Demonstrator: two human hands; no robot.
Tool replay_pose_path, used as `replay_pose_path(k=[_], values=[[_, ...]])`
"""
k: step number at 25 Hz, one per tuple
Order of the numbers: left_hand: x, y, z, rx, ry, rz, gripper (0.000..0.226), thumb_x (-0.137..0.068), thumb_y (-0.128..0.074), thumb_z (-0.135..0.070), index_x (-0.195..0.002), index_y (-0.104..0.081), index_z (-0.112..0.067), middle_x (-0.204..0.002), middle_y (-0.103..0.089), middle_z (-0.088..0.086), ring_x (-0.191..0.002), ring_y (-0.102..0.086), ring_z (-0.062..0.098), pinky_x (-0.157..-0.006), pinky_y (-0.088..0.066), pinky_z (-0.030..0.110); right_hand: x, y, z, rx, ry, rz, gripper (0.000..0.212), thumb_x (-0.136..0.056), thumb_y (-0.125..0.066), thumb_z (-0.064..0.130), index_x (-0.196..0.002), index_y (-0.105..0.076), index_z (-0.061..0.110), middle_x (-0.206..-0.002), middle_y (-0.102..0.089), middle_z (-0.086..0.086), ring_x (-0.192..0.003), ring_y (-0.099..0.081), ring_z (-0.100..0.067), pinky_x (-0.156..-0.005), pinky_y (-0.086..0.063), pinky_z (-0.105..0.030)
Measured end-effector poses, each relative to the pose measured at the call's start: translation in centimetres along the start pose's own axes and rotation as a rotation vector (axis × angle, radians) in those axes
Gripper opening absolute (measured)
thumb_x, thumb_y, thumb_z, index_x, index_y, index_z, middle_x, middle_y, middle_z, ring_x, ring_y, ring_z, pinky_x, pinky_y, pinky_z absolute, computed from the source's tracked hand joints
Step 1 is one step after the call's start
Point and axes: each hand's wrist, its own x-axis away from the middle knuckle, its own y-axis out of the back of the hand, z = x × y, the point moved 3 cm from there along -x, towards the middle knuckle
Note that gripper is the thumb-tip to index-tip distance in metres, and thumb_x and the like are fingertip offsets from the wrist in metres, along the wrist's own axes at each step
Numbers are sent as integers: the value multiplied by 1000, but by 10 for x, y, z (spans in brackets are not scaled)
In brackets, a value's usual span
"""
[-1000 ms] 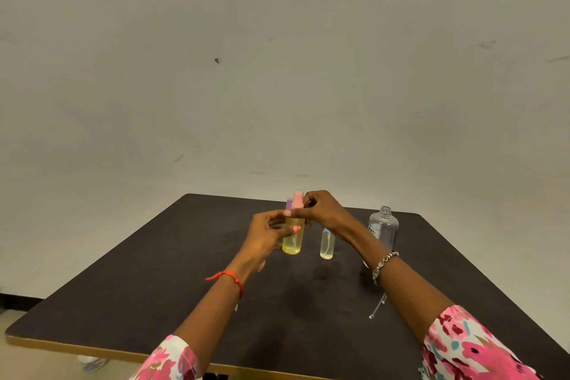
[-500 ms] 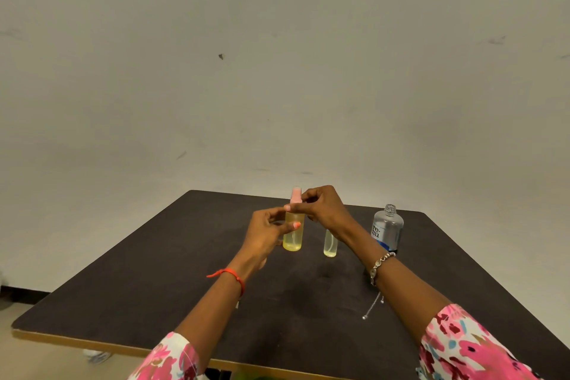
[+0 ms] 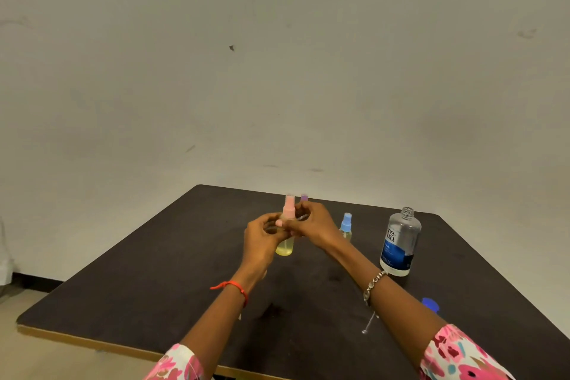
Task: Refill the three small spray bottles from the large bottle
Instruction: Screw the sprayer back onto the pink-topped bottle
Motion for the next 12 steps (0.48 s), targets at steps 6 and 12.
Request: replay_pose_path(k=[6, 12], values=[[-4, 23, 44, -548, 252, 158, 98, -70, -77, -31, -144, -17, -7, -153, -23, 12, -142, -20, 28, -116, -21, 47, -24, -26, -14, 28, 8, -145, 35, -69, -78, 17, -97, -65, 1, -99, -68, -15, -91, -64, -25, -77, -55, -33], [2, 35, 86, -1126, 353, 510, 108, -70, -60, -63, -146, -3, -11, -156, 13, 11, -141, 22, 32, -105, 12, 67, -54, -65, -26, 63, 8, -145, 35, -70, -77, 13, -99, -64, -1, -102, -67, -17, -95, -62, -27, -77, -49, -29]])
